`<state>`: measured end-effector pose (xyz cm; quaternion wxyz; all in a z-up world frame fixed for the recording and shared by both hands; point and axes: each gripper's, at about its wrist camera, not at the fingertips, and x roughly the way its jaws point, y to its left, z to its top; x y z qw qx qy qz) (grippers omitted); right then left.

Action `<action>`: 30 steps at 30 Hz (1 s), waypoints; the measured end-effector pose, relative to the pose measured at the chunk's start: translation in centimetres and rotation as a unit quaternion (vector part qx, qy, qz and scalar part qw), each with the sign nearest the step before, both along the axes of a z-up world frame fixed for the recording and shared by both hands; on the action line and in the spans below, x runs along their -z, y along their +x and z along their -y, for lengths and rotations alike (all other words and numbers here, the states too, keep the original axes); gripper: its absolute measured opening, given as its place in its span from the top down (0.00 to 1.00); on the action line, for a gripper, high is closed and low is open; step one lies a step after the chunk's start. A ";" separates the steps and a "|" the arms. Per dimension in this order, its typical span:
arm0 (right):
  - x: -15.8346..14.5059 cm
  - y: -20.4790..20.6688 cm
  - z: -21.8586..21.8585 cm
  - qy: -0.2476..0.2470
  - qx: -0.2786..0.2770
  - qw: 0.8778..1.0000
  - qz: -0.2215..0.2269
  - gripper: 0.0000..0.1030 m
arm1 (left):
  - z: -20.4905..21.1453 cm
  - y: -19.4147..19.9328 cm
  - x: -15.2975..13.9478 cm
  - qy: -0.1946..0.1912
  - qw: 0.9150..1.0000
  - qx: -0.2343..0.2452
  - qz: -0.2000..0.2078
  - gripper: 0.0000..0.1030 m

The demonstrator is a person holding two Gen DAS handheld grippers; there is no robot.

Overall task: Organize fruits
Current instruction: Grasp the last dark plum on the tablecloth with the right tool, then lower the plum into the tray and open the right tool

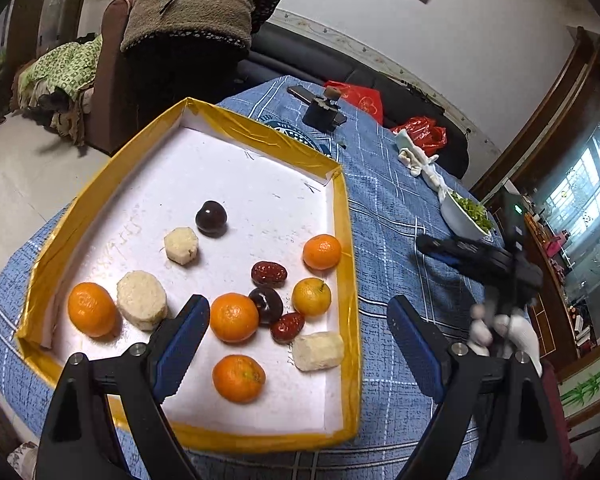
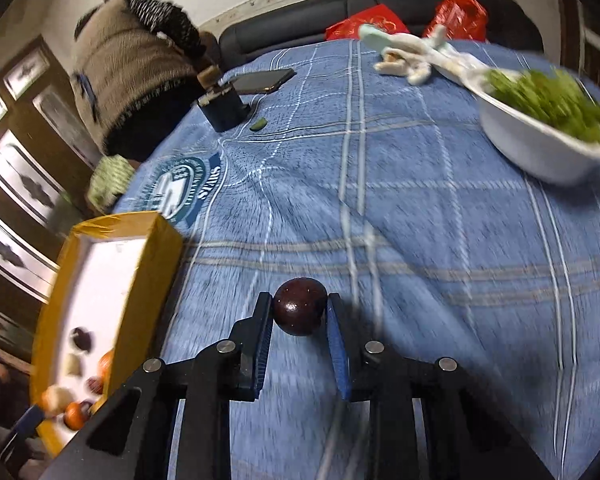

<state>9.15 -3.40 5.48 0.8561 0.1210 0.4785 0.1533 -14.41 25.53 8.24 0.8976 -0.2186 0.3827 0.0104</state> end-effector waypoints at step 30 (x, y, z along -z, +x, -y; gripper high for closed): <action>-1.8 -15.0 -18.7 -0.010 -0.253 0.967 0.020 0.69 | -8.4 -6.1 0.0 -0.036 0.993 -0.112 0.018 0.13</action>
